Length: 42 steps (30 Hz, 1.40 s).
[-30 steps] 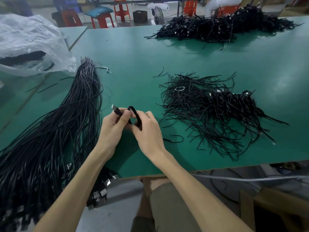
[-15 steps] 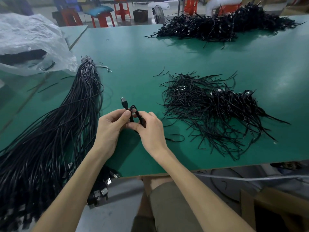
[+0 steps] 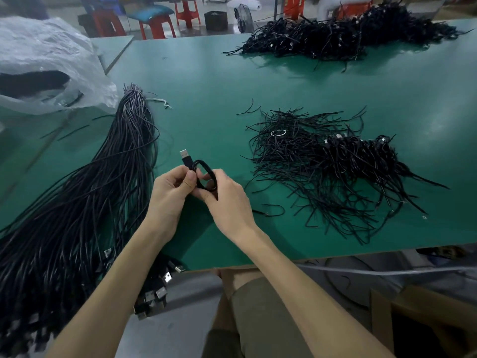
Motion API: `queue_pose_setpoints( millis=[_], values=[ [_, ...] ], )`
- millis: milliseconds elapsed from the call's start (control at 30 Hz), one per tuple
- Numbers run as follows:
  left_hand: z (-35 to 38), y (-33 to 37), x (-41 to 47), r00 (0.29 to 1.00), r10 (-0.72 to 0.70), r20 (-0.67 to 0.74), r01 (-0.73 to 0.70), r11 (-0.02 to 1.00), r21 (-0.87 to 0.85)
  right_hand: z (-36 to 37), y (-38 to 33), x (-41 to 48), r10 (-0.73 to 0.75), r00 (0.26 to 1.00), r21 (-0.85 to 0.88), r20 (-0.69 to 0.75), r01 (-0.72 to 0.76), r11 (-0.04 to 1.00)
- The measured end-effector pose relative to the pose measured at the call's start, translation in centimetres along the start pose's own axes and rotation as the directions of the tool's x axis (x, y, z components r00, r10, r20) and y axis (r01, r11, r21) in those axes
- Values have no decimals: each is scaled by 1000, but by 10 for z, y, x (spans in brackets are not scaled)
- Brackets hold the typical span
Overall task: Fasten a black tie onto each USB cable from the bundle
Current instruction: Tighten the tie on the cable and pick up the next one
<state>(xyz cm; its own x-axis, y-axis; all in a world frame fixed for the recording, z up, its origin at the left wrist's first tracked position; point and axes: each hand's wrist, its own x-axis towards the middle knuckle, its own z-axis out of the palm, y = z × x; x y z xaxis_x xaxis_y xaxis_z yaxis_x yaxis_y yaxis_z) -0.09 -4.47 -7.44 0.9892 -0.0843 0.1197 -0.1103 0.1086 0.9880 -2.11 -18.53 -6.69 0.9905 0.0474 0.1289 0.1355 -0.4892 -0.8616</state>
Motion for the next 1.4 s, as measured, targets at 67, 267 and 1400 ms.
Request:
queue_pose_setpoints(
  millis=[67,267,1400],
  values=[
    [0,0,0,1000,-4,-19,3,999,-34,0,-4,-2,-5,999,-50,34,7,999],
    [0,0,2,991,-44,-124,30,994,-108,-3,-8,-6,-30,998,-91,59,35,995],
    [7,11,-4,985,-64,161,86,987,-136,-7,3,1,20,987,116,157,-39,993]
  ],
)
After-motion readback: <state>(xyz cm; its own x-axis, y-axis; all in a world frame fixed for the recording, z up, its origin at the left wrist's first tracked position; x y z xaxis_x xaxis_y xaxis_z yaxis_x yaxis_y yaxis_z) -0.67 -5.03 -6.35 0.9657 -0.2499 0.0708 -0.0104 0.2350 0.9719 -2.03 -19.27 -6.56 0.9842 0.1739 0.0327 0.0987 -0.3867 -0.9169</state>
